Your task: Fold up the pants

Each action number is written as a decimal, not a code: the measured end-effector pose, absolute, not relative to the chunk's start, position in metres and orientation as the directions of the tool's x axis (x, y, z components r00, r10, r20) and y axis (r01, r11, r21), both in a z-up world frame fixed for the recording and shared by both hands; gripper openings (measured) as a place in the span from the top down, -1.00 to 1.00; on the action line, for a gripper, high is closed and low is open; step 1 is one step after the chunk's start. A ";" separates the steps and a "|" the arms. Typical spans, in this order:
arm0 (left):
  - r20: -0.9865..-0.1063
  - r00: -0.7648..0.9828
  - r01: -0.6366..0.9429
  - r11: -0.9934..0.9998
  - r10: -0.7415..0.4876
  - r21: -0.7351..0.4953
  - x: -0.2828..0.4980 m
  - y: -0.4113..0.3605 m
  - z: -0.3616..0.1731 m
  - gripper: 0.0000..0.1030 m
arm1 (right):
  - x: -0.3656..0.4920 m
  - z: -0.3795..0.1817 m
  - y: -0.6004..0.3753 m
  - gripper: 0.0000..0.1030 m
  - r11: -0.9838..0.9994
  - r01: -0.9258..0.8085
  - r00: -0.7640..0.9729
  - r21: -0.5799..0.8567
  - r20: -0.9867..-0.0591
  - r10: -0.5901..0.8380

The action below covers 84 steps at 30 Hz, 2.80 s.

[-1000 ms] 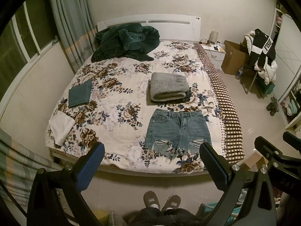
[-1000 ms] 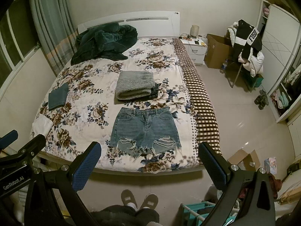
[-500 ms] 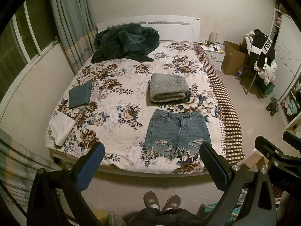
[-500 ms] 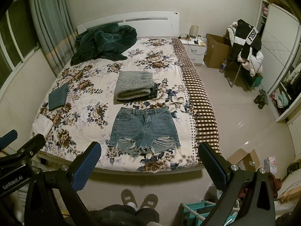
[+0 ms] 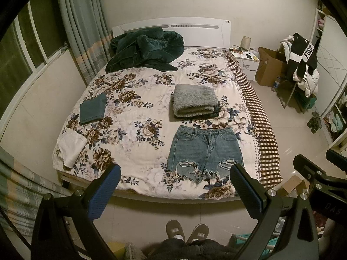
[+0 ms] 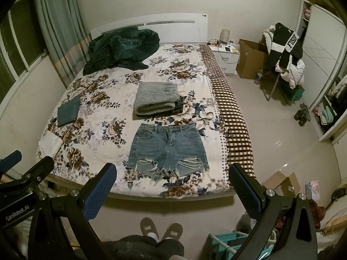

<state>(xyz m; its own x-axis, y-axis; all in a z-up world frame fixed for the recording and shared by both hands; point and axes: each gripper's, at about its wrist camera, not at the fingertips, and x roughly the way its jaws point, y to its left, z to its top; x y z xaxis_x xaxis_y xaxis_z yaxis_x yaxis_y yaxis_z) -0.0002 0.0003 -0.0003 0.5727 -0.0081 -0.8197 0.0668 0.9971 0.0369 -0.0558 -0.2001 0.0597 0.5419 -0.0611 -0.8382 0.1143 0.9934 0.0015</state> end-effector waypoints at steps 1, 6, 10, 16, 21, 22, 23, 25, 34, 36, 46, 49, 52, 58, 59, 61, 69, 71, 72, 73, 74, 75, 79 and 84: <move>-0.820 0.572 0.067 0.997 -0.009 0.036 0.000 0.000 0.000 -1.00 | -0.056 0.060 -0.200 -1.00 0.993 0.115 0.542 0.003 -0.838 -0.060; -0.820 0.572 0.068 0.997 -0.010 0.035 0.000 0.000 0.000 -1.00 | -0.056 0.060 -0.200 -1.00 0.993 0.114 0.542 0.004 -0.838 -0.059; -0.819 0.573 0.067 0.997 -0.010 0.035 0.000 0.000 0.000 -1.00 | -0.056 0.060 -0.200 -1.00 0.993 0.115 0.542 0.003 -0.838 -0.060; -0.818 0.575 0.067 0.997 -0.008 0.037 0.000 0.000 0.000 -1.00 | -0.056 0.060 -0.200 -1.00 0.994 0.114 0.542 0.004 -0.838 -0.059; -0.820 0.573 0.067 0.997 -0.008 0.038 0.000 0.000 -0.001 -1.00 | -0.056 0.059 -0.200 -1.00 0.993 0.114 0.541 0.005 -0.839 -0.058; -0.819 0.574 0.067 0.997 -0.008 0.037 0.000 0.000 0.000 -1.00 | -0.056 0.060 -0.200 -1.00 0.993 0.114 0.542 0.005 -0.839 -0.058; -0.819 0.574 0.067 0.997 -0.008 0.037 0.000 0.000 0.000 -1.00 | -0.056 0.060 -0.200 -1.00 0.993 0.114 0.541 0.006 -0.839 -0.057; -0.819 0.573 0.067 0.997 -0.009 0.036 0.000 0.000 0.000 -1.00 | -0.056 0.060 -0.200 -1.00 0.993 0.114 0.540 0.006 -0.840 -0.057; -0.813 0.583 0.060 0.997 0.003 0.047 0.004 -0.001 -0.003 -1.00 | -0.052 0.052 -0.190 -1.00 0.992 0.129 0.521 0.008 -0.852 -0.061; -0.807 0.590 0.050 0.997 0.024 0.065 0.012 -0.005 -0.009 -1.00 | -0.043 0.031 -0.183 -1.00 0.990 0.140 0.508 0.015 -0.859 -0.059; -0.831 0.553 0.050 0.992 0.069 0.115 0.080 -0.008 -0.062 -1.00 | 0.014 -0.030 -0.206 -1.00 0.979 0.205 0.458 0.017 -0.885 -0.080; -0.846 0.523 0.040 0.988 0.104 0.146 0.101 -0.020 -0.089 -1.00 | 0.041 -0.063 -0.222 -1.00 0.977 0.213 0.433 0.018 -0.898 -0.078; -0.875 0.467 0.027 0.987 0.129 0.159 0.125 -0.035 -0.124 -1.00 | 0.070 -0.099 -0.245 -1.00 0.975 0.216 0.398 0.047 -0.916 -0.044; -0.923 0.350 -0.002 0.986 0.159 0.169 0.169 -0.091 -0.212 -1.00 | 0.135 -0.184 -0.310 -1.00 0.966 0.226 0.316 0.128 -0.947 0.052; -0.930 0.329 -0.008 0.985 0.166 0.173 0.176 -0.104 -0.230 -1.00 | 0.151 -0.204 -0.324 -1.00 0.963 0.226 0.301 0.145 -0.951 0.073; -0.944 0.284 -0.018 0.985 0.168 0.170 0.190 -0.132 -0.267 -1.00 | 0.180 -0.244 -0.352 -0.92 0.956 0.228 0.270 0.184 -0.955 0.119; -0.994 0.098 0.010 0.999 0.052 0.054 0.224 -0.270 -0.430 -1.00 | 0.269 -0.383 -0.459 -0.81 0.959 0.231 0.150 0.164 -0.980 0.132; -0.997 0.072 0.019 0.999 0.037 0.039 0.228 -0.298 -0.460 -1.00 | 0.286 -0.411 -0.485 -0.81 0.959 0.229 0.124 0.168 -0.982 0.142; -0.997 0.063 0.026 0.999 0.041 0.043 0.229 -0.313 -0.478 -1.00 | 0.296 -0.428 -0.498 -0.82 0.959 0.226 0.107 0.169 -0.983 0.147; -0.997 0.060 0.029 0.999 0.041 0.043 0.233 -0.323 -0.491 -1.00 | 0.298 -0.438 -0.504 -0.82 0.960 0.221 0.092 0.174 -0.983 0.157; -0.997 0.055 0.032 0.998 0.053 0.055 0.236 -0.333 -0.506 -1.00 | 0.303 -0.447 -0.510 -0.82 0.961 0.213 0.086 0.175 -0.983 0.160; -0.996 0.052 0.034 0.996 0.077 0.079 0.238 -0.342 -0.522 -1.00 | 0.308 -0.456 -0.513 -0.82 0.963 0.201 0.075 0.179 -0.983 0.167; -0.991 0.038 0.022 0.992 0.126 0.127 0.243 -0.354 -0.562 -0.64 | 0.334 -0.494 -0.515 -0.82 0.971 0.130 0.037 0.202 -0.979 0.199; -0.994 0.094 -0.014 0.998 -0.057 -0.059 0.239 -0.340 -0.562 0.48 | 0.376 -0.540 -0.488 -0.82 0.959 0.018 -0.012 0.281 -0.959 0.281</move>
<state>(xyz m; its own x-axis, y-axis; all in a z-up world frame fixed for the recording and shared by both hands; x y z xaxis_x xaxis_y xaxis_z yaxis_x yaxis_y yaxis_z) 0.2391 -0.3401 -0.5615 0.0942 -0.0571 -0.9939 -0.0143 0.9982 -0.0587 0.3762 -0.4879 -0.5397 -0.0121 0.2815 -0.9595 0.0175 0.9595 0.2812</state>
